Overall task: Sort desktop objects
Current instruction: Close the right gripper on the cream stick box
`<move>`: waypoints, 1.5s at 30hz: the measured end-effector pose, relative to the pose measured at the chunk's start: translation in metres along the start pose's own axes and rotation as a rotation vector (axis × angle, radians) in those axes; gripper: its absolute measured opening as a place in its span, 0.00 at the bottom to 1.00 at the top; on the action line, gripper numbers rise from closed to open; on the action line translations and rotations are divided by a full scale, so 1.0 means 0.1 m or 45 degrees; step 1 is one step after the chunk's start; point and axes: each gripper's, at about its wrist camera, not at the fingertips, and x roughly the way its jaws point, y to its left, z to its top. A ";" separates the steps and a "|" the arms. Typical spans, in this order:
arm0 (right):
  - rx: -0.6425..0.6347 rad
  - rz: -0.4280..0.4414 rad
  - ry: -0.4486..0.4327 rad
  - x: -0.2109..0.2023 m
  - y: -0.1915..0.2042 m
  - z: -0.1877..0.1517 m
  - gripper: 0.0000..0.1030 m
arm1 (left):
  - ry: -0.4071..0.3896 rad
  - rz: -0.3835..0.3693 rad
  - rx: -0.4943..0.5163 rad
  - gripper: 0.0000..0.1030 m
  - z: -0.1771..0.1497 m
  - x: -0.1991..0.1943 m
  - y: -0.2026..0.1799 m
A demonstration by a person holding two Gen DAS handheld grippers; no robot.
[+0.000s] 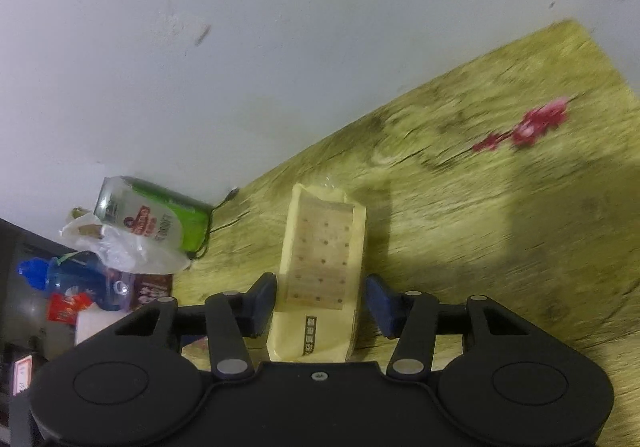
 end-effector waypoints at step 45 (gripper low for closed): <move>-0.093 -0.080 0.029 0.01 0.28 -0.06 0.53 | 0.137 -0.040 -0.182 0.63 0.24 0.28 -0.08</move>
